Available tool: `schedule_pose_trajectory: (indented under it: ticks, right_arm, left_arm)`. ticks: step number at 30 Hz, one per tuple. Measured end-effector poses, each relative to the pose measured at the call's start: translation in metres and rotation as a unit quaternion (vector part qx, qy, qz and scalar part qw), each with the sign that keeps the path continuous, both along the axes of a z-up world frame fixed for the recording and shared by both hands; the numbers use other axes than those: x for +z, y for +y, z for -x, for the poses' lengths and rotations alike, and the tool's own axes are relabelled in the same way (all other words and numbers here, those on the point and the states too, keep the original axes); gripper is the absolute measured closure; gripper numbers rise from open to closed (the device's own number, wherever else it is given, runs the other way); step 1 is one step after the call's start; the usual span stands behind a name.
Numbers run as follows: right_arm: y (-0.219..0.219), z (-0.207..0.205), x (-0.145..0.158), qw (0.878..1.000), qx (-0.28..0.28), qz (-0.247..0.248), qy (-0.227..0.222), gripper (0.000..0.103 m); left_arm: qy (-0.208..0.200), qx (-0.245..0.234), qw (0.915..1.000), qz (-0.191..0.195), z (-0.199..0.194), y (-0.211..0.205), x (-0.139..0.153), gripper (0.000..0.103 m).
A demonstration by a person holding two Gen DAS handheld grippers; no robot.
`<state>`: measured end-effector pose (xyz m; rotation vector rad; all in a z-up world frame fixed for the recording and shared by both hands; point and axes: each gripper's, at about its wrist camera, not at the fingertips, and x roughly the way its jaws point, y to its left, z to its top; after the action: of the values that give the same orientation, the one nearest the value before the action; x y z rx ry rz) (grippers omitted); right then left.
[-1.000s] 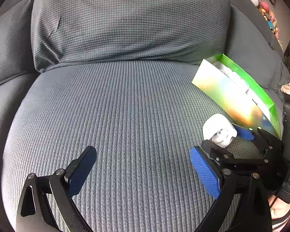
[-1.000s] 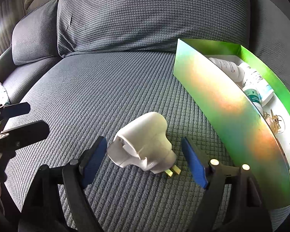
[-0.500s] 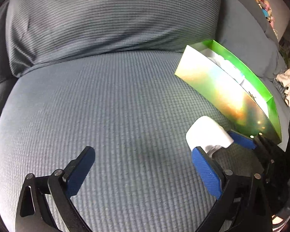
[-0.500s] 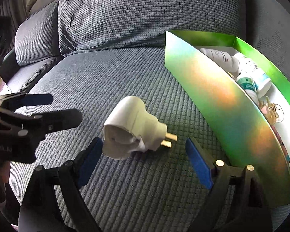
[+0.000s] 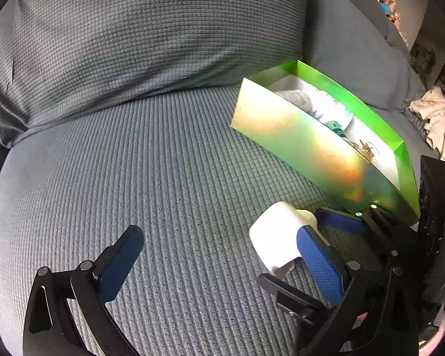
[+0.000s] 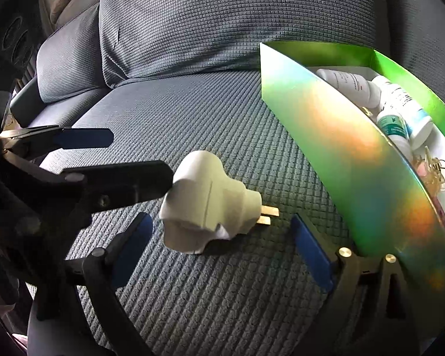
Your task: Organize rigid objects
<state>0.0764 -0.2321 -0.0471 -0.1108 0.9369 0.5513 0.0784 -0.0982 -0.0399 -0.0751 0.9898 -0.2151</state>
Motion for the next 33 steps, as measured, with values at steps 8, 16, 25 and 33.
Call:
schedule_pose_trajectory:
  ticks: [8,16,25,33]
  right_arm:
    - [-0.004,0.001,0.005,1.0,0.008,-0.016,-0.008,0.008]
    - [0.001,0.002,0.005,0.999,0.023,-0.035,-0.003,0.008]
    - [0.006,0.003,0.002,0.999,0.032,-0.036,0.001,0.028]
    - [0.013,0.008,0.006,0.999,0.041,-0.029,-0.013,0.029]
  left_arm:
    - [-0.006,-0.022,0.9997,-0.003,0.004,-0.013,0.0,0.001]
    - [0.004,-0.033,0.9993,0.016,-0.001,-0.021,-0.009,0.001]
    - [0.032,-0.042,0.9969,0.059,-0.008,-0.025,-0.028,0.005]
    - [0.029,-0.048,0.9964,0.064,-0.007,-0.028,-0.027,0.038]
